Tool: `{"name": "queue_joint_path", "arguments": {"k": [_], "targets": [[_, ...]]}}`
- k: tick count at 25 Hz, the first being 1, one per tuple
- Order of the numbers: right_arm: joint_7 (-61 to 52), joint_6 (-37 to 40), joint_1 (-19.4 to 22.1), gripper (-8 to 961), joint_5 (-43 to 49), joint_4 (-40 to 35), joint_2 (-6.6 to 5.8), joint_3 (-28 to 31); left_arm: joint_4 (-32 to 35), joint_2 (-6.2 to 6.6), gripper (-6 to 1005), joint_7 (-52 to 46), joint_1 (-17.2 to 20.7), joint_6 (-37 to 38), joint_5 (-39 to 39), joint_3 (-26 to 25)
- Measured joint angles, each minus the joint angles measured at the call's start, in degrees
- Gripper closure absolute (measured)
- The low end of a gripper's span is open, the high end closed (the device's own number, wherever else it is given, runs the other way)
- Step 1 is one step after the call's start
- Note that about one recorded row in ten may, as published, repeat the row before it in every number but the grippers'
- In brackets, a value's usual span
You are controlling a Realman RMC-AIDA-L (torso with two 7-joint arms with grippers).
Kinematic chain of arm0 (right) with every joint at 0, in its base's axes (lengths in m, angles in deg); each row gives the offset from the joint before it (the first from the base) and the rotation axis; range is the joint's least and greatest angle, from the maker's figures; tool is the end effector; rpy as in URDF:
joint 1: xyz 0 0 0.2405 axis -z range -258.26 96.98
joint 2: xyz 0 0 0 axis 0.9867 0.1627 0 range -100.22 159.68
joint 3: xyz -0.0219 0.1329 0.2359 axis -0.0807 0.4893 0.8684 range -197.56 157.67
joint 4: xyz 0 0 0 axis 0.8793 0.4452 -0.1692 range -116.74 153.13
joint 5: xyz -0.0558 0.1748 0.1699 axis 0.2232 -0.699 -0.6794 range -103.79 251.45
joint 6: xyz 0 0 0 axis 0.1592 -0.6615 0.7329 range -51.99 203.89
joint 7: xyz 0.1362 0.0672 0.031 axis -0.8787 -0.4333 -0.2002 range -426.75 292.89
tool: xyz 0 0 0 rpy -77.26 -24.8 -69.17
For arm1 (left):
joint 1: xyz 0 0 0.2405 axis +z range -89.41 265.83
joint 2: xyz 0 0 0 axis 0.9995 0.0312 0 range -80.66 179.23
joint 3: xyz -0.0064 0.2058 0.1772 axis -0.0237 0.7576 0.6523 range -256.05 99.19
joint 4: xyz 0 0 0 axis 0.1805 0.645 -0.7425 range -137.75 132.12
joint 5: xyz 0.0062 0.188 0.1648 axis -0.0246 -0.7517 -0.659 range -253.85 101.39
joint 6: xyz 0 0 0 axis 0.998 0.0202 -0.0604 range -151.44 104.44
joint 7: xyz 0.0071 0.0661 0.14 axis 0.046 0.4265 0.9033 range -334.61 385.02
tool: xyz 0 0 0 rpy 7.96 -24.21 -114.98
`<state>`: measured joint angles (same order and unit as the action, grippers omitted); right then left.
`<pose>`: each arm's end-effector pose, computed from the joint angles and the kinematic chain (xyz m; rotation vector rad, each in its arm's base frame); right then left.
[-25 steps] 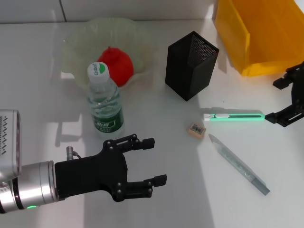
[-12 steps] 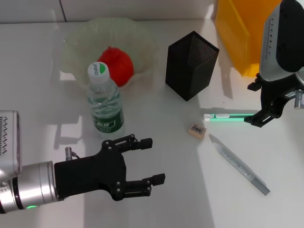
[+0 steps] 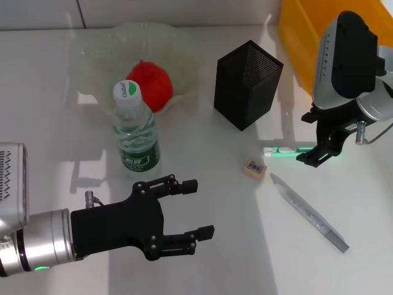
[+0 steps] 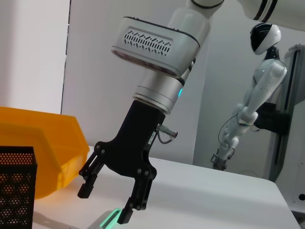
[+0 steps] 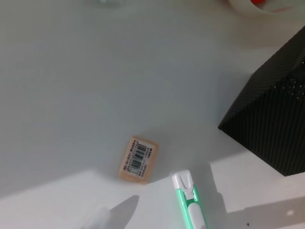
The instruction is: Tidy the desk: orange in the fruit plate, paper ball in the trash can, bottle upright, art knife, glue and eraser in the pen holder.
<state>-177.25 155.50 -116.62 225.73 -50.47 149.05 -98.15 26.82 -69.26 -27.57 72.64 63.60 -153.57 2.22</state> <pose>0.2111 0.4257 -0.0273 -2.7578 0.1332 -0.6573 -0.3003 0.2701 -0.0969 -2.8022 -0.3253 -0.9525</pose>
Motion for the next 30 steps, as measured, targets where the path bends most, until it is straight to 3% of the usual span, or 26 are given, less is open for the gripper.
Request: {"name": "queue_joint_path", "arguments": {"k": [7, 12, 17, 30], "targets": [[0.66, -2.50, -1.60, 113, -2.74, 4.26, 0.02, -0.02, -0.02, 0.07, 187, 0.00, 0.02, -0.03, 0.00, 0.21], [0.69, -2.23, -2.80, 231, -3.00, 6.23, -0.01, -0.02, -0.02, 0.07, 187, 0.01, 0.01, 0.15, 0.00, 0.23], [0.71, -2.75, -3.47, 431, -3.02, 7.90, -0.04, -0.02, -0.02, 0.07, 187, 0.03, 0.02, 0.12, 0.00, 0.23], [1.33, -5.04, -5.07, 438, -3.26, 12.09, -0.02, -0.01, -0.01, 0.07, 186, 0.04, 0.03, 0.08, 0.00, 0.20]]}}
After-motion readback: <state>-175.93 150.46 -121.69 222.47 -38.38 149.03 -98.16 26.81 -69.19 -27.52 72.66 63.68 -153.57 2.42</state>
